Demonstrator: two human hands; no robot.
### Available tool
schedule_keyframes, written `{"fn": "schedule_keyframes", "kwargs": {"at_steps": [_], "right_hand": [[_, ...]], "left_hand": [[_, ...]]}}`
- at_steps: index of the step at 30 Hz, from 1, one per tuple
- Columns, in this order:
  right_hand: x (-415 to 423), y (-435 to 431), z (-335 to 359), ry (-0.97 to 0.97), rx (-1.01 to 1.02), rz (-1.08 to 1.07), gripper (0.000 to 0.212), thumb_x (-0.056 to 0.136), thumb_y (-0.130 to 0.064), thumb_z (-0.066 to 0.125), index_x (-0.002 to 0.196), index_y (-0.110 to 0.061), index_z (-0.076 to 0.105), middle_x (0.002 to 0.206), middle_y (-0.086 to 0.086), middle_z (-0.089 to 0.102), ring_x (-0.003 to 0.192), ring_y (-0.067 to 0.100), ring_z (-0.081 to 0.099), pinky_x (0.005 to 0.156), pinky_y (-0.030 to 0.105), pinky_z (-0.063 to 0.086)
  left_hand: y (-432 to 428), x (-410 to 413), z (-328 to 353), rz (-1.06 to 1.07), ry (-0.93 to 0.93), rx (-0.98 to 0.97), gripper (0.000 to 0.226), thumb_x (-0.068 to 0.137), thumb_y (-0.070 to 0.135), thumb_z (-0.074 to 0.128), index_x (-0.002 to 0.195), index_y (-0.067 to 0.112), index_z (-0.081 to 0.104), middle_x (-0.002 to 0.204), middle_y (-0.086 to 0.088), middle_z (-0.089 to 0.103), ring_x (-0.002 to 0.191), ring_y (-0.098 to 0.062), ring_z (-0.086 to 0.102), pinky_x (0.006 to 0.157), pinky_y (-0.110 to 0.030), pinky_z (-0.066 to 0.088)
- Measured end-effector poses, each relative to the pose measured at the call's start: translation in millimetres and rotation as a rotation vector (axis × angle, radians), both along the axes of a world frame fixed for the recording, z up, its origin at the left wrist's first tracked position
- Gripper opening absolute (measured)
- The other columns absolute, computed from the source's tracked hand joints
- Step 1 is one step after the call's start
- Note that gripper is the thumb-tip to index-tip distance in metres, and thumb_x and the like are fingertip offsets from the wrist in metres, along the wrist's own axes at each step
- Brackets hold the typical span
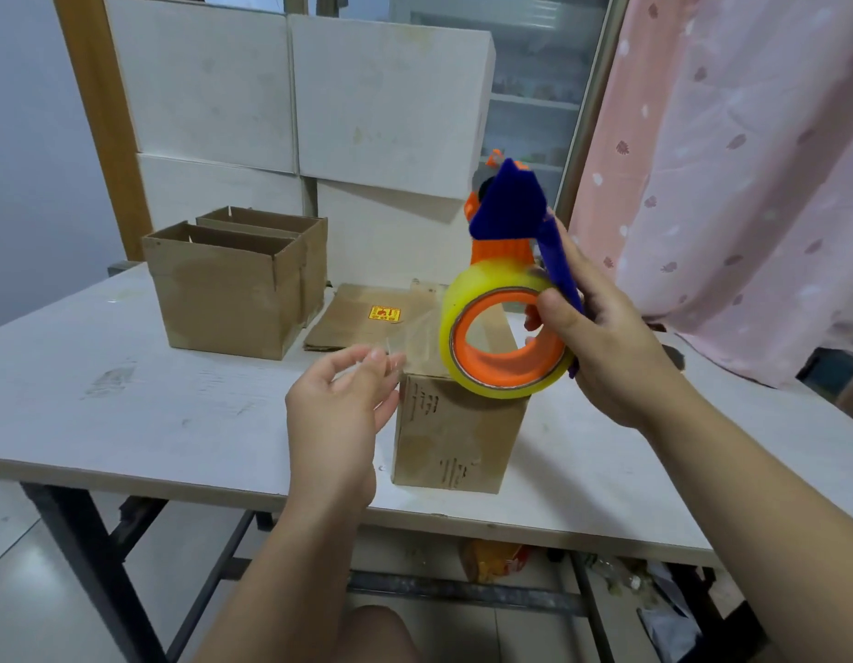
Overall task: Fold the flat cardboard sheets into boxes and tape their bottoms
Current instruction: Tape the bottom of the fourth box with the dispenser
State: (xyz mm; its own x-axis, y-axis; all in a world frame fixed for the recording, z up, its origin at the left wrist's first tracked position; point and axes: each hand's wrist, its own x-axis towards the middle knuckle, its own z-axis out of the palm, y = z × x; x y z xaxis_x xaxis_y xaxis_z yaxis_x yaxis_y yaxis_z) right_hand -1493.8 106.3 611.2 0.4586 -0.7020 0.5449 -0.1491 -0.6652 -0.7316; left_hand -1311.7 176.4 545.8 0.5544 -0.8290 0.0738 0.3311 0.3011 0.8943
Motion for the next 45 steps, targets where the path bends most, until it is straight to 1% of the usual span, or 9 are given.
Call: {"fn": "schedule_keyframes", "kwargs": {"at_steps": [4,8,12,17,20,24,32,37,45], "right_hand": [[-1,-8,-12,-0.044,0.117,0.007,0.077,0.066,-0.083,0.056,0.135,-0.065,0.028,0.111,-0.016,0.054,0.087,0.008,0.061,0.070,0.036,0.051],[0,-10,-16,-0.106,0.131,-0.007,0.084,0.070,-0.078,0.059,0.143,-0.053,0.026,0.109,-0.016,0.055,0.085,0.009,0.062,0.068,0.031,0.052],[-4,-11,-16,-0.245,0.216,0.024,0.088,0.072,-0.060,0.069,0.147,-0.042,0.027,0.096,-0.010,0.061,0.078,0.010,0.059,0.070,0.030,0.052],[-9,-10,-14,-0.366,0.353,0.141,0.079,0.059,-0.053,0.084,0.126,-0.024,0.055,0.084,0.005,0.055,0.073,0.012,0.054,0.063,0.024,0.048],[-13,-11,-14,-0.381,0.366,0.175,0.055,0.068,-0.038,0.077,0.117,-0.021,0.058,0.078,0.002,0.056,0.070,0.013,0.056,0.061,0.022,0.048],[-13,-10,-12,-0.344,0.308,0.185,0.056,0.064,-0.039,0.078,0.114,-0.026,0.058,0.081,-0.006,0.062,0.075,0.011,0.057,0.065,0.021,0.049],[-8,-5,-12,-0.354,0.251,0.188,0.053,0.070,-0.032,0.068,0.120,-0.021,0.052,0.087,-0.013,0.067,0.082,0.007,0.063,0.067,0.019,0.051],[-8,-5,-14,-0.343,0.241,0.170,0.064,0.066,-0.037,0.077,0.123,-0.025,0.052,0.089,-0.013,0.067,0.082,0.007,0.063,0.067,0.020,0.052],[-7,-7,-15,-0.326,0.220,0.153,0.052,0.076,-0.020,0.067,0.125,-0.030,0.051,0.094,-0.020,0.067,0.085,0.002,0.066,0.068,0.017,0.052]], "left_hand": [[4,0,2,-0.027,0.132,0.004,0.007,0.093,0.013,0.057,0.091,0.008,0.062,0.081,-0.005,0.074,0.083,-0.019,0.072,0.077,-0.030,0.054],[4,0,6,-0.012,0.138,0.005,0.008,0.094,0.014,0.055,0.089,0.011,0.061,0.080,-0.005,0.074,0.081,-0.019,0.072,0.073,-0.030,0.056],[3,1,6,-0.018,0.114,0.024,0.009,0.093,0.016,0.058,0.091,0.009,0.063,0.083,-0.005,0.074,0.080,-0.018,0.072,0.070,-0.028,0.058],[-1,5,8,-0.080,0.072,0.070,0.013,0.090,0.014,0.062,0.080,0.007,0.066,0.067,0.004,0.071,0.078,-0.018,0.072,0.073,-0.028,0.058],[-3,6,6,-0.094,-0.005,0.070,0.018,0.091,0.015,0.060,0.075,0.008,0.066,0.059,0.001,0.064,0.081,-0.020,0.072,0.075,-0.030,0.058],[-5,11,2,-0.133,-0.052,0.091,0.014,0.090,0.013,0.062,0.080,0.008,0.069,0.077,-0.008,0.073,0.082,-0.015,0.071,0.073,-0.025,0.058],[-6,14,0,-0.153,-0.112,0.094,0.010,0.087,0.012,0.065,0.080,0.009,0.071,0.077,-0.002,0.074,0.081,-0.010,0.071,0.070,-0.019,0.056],[-7,13,0,-0.118,-0.157,0.101,0.013,0.088,0.012,0.064,0.077,0.011,0.071,0.073,0.003,0.073,0.078,-0.008,0.070,0.066,-0.017,0.055],[-10,13,-5,-0.082,-0.323,0.177,0.010,0.087,0.020,0.066,0.079,0.020,0.072,0.079,-0.001,0.072,0.086,-0.014,0.067,0.079,-0.026,0.052]]}}
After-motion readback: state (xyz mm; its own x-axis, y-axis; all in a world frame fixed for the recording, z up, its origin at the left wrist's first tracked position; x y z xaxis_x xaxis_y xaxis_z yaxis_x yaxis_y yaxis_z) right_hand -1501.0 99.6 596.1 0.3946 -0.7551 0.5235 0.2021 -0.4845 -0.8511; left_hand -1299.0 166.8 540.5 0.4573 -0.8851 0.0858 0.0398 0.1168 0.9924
